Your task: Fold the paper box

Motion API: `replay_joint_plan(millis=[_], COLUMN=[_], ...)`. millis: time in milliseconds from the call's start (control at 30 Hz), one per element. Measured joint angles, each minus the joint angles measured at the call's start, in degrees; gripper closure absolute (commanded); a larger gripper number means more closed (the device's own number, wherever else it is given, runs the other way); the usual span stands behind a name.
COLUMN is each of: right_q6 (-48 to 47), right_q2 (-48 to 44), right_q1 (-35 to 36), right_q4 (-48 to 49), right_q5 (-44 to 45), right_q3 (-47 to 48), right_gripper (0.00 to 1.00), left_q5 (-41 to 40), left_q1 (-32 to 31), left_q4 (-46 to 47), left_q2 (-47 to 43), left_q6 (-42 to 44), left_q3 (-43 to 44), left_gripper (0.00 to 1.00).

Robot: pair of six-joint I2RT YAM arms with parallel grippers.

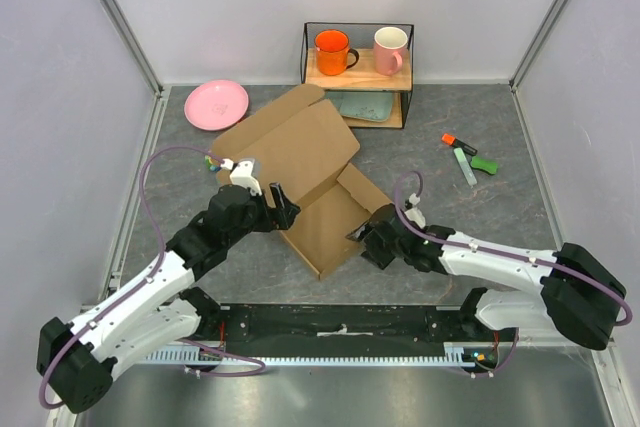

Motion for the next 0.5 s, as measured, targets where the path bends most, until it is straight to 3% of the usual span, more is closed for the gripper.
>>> replay_joint_plan(millis=[100,200,367,500], right_q6=[-5.09,-13.07,-30.25,-46.29], right_q2=[-0.09,-0.13,-0.26,-0.61], right_q1=[0.33,0.98,2.62,1.29], right_q4=[-4.24,-9.73,-17.73,-19.54], right_q5=[1.53,2.97,8.11,17.40], right_q3=[3.34,8.28,22.12,30.62], right_gripper=[0.09,0.05,0.02,0.02], left_q5=[-1.07,-2.23,-4.28,-4.70], left_q1=[0.00,-0.02,0.00,0.00], left_q4=[-0.11,-0.37,-1.14,-2.40], left_q2=[2.21,3.28,0.57,-4.50], left_q6=[0.39,0.81,1.44,1.62], left_q3=[1.77,3.69,5.81,7.61], left_gripper=[0.12,0.11,0.10,0.10])
